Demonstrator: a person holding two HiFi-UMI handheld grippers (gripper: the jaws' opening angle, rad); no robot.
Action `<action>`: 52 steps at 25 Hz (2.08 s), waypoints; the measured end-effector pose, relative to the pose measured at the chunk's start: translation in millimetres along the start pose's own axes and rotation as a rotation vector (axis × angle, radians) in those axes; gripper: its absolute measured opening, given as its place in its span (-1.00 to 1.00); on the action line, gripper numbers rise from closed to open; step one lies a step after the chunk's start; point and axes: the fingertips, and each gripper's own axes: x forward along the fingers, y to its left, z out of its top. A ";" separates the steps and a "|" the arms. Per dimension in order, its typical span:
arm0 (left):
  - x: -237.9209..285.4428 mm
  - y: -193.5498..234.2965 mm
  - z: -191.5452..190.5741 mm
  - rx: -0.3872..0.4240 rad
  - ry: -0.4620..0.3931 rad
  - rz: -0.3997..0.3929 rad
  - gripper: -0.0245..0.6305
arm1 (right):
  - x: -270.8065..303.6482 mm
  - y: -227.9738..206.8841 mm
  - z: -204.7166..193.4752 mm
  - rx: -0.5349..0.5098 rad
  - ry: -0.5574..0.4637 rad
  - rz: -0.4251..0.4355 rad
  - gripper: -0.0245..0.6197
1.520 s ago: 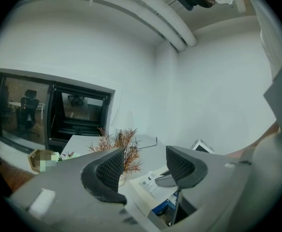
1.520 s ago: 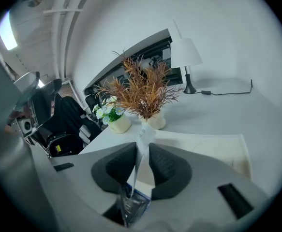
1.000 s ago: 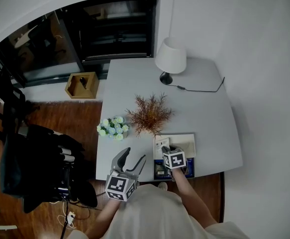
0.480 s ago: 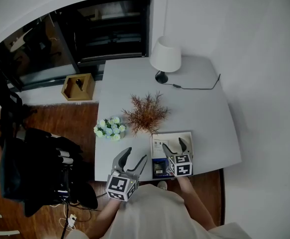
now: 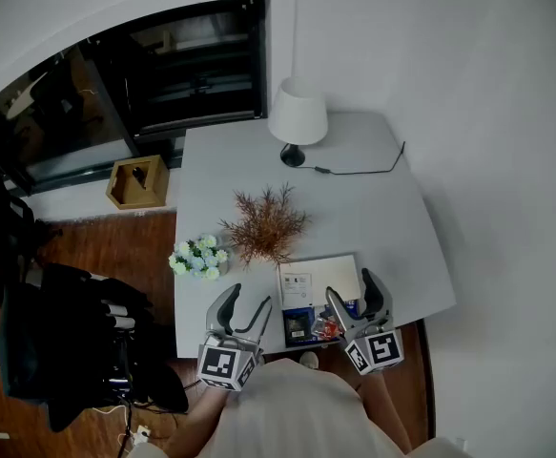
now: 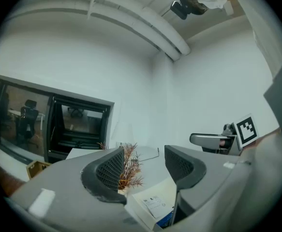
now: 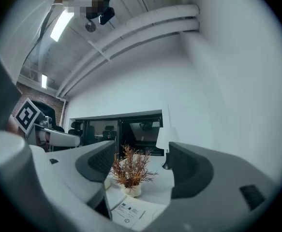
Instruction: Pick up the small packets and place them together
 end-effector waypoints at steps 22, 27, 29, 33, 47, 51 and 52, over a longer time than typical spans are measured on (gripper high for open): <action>-3.4 4.5 5.1 0.026 -0.013 0.035 -0.09 | -21.9 -2.9 -93.5 0.053 0.428 0.151 0.07; -3.5 2.9 -0.2 0.012 0.006 0.034 -0.10 | -46.7 21.0 -185.8 0.057 0.808 0.335 0.07; -3.9 4.4 -5.1 0.014 0.020 0.042 -0.10 | -54.6 22.7 -218.3 0.006 0.927 0.369 0.07; -6.1 5.8 -10.0 0.009 0.038 0.047 -0.10 | -63.9 22.3 -265.9 -0.109 1.108 0.428 0.05; -11.3 13.8 -13.0 -0.013 0.034 0.085 -0.10 | -68.4 36.9 -311.9 -0.282 1.284 0.521 -0.33; -13.1 17.0 -15.4 -0.021 0.036 0.096 -0.10 | -63.8 32.9 -313.1 -0.334 1.282 0.499 -0.49; -12.8 17.4 -16.0 -0.024 0.037 0.097 -0.10 | -61.8 31.6 -312.8 -0.349 1.276 0.494 -0.50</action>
